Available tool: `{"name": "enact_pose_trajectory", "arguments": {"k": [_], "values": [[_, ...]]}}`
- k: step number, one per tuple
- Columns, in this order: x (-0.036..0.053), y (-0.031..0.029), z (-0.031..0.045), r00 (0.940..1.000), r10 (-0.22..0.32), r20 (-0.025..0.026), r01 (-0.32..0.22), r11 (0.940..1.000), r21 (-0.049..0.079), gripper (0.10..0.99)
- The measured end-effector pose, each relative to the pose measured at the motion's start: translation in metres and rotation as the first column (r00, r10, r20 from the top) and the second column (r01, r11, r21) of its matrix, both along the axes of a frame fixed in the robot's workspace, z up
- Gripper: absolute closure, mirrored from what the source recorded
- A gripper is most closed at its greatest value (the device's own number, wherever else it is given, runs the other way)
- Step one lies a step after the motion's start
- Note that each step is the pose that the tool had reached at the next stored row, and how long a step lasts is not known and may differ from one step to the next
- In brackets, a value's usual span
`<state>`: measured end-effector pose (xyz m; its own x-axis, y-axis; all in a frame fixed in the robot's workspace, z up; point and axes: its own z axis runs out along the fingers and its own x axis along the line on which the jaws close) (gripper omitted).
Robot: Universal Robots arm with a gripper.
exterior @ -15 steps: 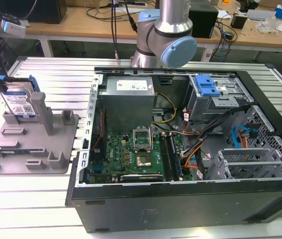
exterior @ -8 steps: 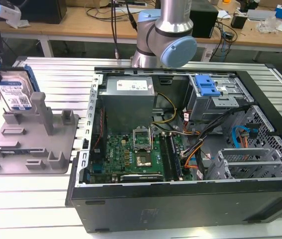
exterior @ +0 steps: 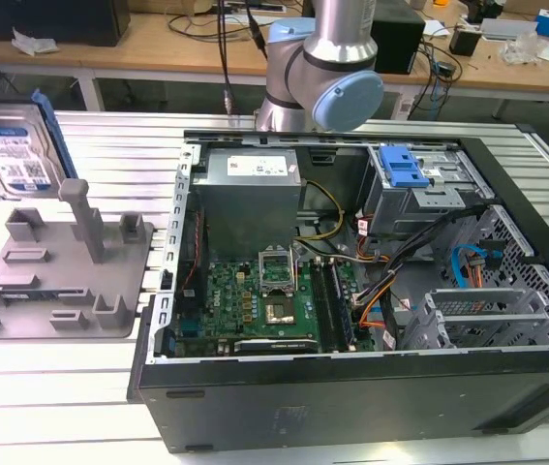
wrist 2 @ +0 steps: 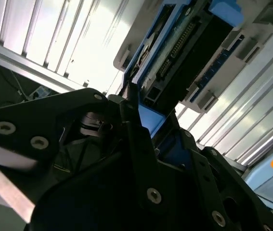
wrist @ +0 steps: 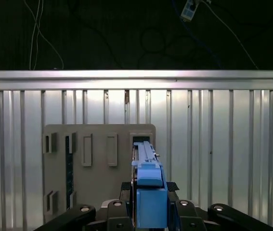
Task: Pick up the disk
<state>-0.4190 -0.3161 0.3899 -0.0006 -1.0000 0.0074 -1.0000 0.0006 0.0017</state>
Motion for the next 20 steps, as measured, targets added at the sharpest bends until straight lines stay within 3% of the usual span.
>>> {"name": "enact_pose_trajectory", "arguments": {"k": [2, 3, 5, 6, 9, 13, 15, 16, 20], "values": [[0.0000, 0.0000, 0.0093, 1.0000, 0.000, 0.0000, 0.000, 1.0000, 0.000, 0.722], [0.0000, 0.0000, 0.0181, 1.0000, 0.000, 0.0000, 0.000, 1.0000, 0.000, 0.722], [0.0000, 0.0000, 0.0278, 1.0000, 0.000, 0.0000, 0.000, 1.0000, 0.000, 0.722], [0.0000, 0.0000, 0.0379, 1.0000, 0.000, 0.0000, 0.000, 1.0000, 0.000, 0.722], [0.0000, 0.0000, 0.0554, 1.0000, 0.000, 0.0002, 0.000, 1.0000, 0.000, 0.722], [0.0000, -0.0002, 0.0730, 1.0000, 0.000, 0.0001, 0.000, 1.0000, 0.000, 0.722], [0.0000, -0.0004, 0.0836, 1.0000, 0.000, 0.0002, 0.000, 1.0000, 0.001, 0.722], [0.0000, -0.0006, 0.0933, 1.0000, 0.000, 0.0002, 0.000, 1.0000, 0.001, 0.722], [0.0000, -0.0014, 0.1123, 1.0000, 0.000, 0.0000, 0.000, 1.0000, 0.002, 0.722]]}}
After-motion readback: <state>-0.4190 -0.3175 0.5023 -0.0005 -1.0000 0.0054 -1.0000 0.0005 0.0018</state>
